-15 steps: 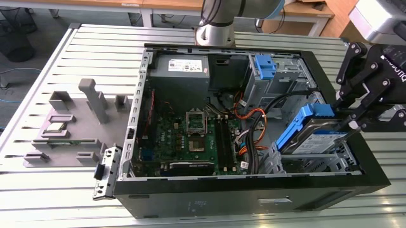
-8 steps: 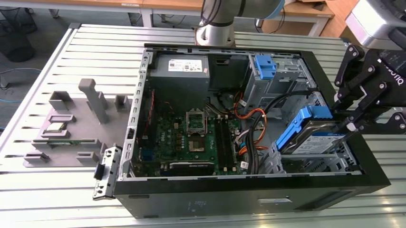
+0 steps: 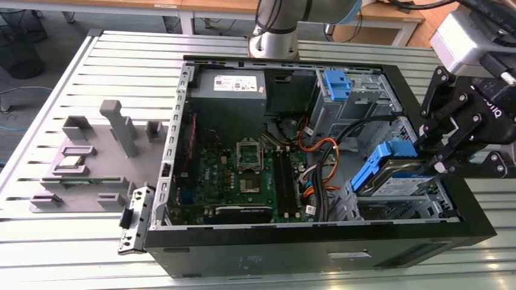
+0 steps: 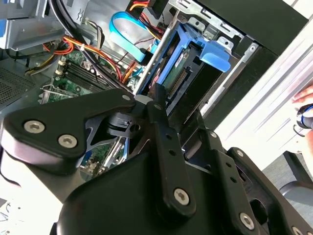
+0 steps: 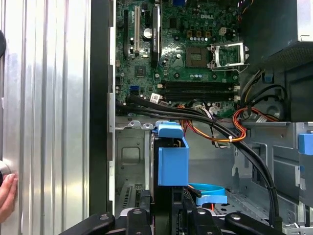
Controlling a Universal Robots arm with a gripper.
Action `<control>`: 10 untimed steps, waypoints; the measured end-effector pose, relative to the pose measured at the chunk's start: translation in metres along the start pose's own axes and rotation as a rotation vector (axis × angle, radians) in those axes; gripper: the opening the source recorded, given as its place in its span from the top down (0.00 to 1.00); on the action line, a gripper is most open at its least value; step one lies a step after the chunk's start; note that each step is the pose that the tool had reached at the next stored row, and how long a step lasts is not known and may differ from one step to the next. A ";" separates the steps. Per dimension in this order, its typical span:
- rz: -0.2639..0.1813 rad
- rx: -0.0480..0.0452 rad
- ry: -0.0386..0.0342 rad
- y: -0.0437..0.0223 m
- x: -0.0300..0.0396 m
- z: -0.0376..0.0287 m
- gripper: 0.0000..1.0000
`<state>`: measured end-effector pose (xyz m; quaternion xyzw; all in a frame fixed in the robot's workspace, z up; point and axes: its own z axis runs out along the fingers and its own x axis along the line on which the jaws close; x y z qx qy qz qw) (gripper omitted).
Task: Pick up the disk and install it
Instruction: 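Insert the disk into the insertion slot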
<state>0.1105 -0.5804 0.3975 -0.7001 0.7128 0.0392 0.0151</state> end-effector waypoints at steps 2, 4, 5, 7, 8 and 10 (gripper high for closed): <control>0.000 0.0000 -0.0001 -0.0001 0.0003 0.0037 0.65; 0.000 0.0000 -0.0001 -0.0003 0.0006 0.0074 0.65; 0.000 -0.0001 -0.0002 -0.0003 0.0007 0.0092 0.65; 0.000 0.0000 0.0000 -0.0004 0.0010 0.0127 0.65; 0.000 0.0000 0.0001 -0.0005 0.0011 0.0145 0.65; 0.000 0.0000 -0.0001 -0.0006 0.0014 0.0181 0.65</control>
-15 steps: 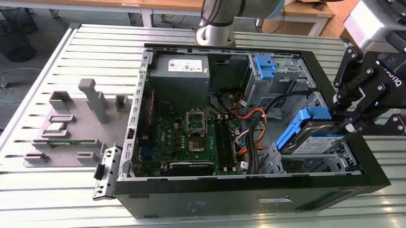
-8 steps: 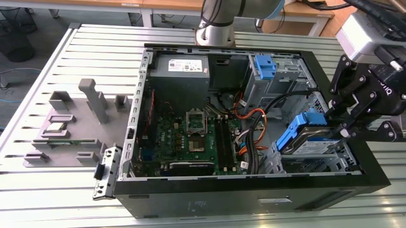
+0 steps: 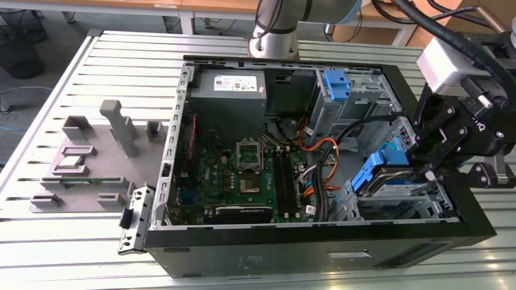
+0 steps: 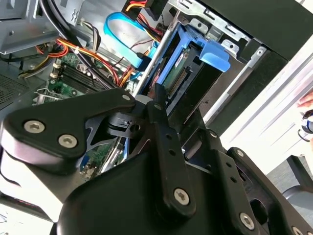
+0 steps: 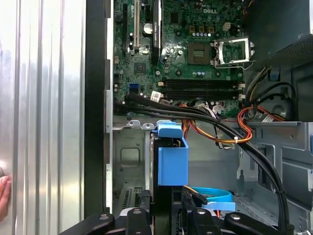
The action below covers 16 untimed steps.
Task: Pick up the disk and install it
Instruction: 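Insert the disk into the insertion slot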
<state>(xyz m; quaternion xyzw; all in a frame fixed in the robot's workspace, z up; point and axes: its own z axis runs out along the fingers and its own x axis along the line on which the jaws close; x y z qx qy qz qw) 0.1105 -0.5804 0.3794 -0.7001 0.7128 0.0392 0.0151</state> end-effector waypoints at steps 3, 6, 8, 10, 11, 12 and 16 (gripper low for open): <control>0.000 0.0000 0.0006 -0.0002 0.0004 0.0053 0.65; 0.000 0.0000 -0.0001 -0.0003 0.0007 0.0094 0.65; 0.000 0.0000 0.0001 -0.0003 0.0008 0.0094 0.65; 0.000 0.0000 0.0000 -0.0003 0.0007 0.0094 0.65; 0.000 0.0000 0.0000 -0.0003 0.0007 0.0094 0.65; 0.000 0.0001 -0.0005 -0.0004 0.0007 0.0096 0.65; 0.000 0.0000 -0.0001 -0.0003 0.0008 0.0095 0.58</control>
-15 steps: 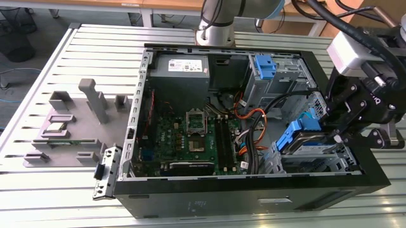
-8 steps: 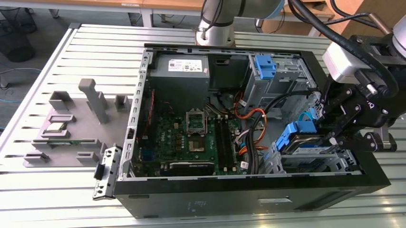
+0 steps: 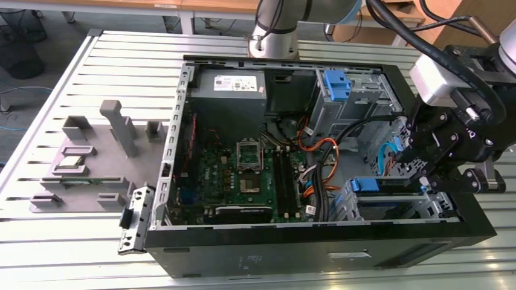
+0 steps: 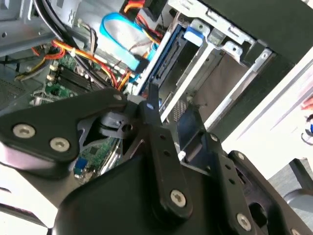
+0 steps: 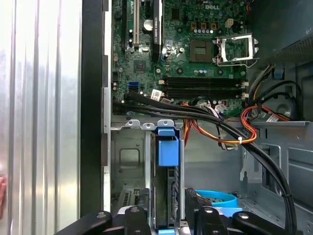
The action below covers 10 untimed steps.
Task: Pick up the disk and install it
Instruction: 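Insert the disk into the insertion slot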
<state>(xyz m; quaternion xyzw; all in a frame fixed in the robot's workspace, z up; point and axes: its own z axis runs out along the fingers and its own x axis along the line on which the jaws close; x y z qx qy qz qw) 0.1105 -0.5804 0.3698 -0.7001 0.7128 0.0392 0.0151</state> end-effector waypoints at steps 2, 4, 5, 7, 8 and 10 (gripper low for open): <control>0.000 0.0000 0.0000 0.0000 0.0000 0.0000 0.58; 0.000 0.0000 0.0001 0.0000 0.0000 0.0000 0.58; 0.000 0.0000 -0.0001 0.0000 0.0000 0.0000 0.58; -0.001 0.0021 -0.0024 0.0005 0.0000 0.0006 0.58; -0.001 0.0033 -0.0030 0.0009 -0.0002 0.0011 0.58; -0.002 0.0044 -0.0032 0.0011 -0.0016 0.0019 0.58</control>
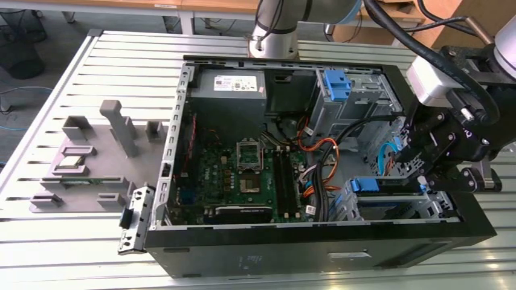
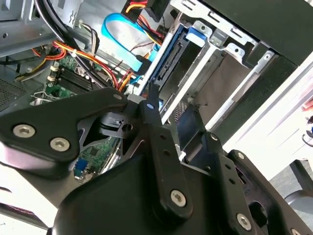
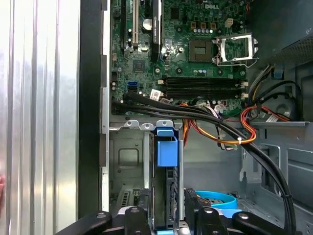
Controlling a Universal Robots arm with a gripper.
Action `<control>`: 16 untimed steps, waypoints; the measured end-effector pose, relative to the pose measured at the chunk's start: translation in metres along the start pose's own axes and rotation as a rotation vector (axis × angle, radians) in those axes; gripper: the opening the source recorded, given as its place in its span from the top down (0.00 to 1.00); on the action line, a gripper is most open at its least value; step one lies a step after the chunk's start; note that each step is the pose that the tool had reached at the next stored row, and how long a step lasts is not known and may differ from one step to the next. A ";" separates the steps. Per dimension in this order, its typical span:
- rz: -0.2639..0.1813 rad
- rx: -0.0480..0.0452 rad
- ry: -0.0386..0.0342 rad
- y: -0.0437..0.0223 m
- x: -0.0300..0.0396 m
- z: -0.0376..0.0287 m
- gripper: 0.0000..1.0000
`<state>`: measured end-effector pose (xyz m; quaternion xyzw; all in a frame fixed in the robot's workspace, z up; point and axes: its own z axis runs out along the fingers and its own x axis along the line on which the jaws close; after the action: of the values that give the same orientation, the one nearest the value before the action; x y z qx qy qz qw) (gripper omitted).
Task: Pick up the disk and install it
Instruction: 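Insert the disk into the insertion slot, then insert the first disk wire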
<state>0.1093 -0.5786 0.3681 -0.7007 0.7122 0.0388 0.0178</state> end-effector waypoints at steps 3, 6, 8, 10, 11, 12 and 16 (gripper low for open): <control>-0.001 0.0010 -0.0008 0.0004 -0.0031 0.0014 0.58; -0.002 0.0018 -0.0041 0.0008 -0.0054 0.0025 0.58; -0.003 0.0020 -0.0055 0.0009 -0.0065 0.0029 0.58; -0.003 0.0020 -0.0056 0.0010 -0.0068 0.0030 0.58; -0.003 0.0020 -0.0055 0.0010 -0.0068 0.0030 0.58; -0.003 0.0020 -0.0055 0.0010 -0.0069 0.0026 0.58; -0.003 0.0020 -0.0054 0.0010 -0.0069 0.0018 0.58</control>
<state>0.1083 -0.5716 0.3668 -0.7018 0.7110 0.0400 0.0205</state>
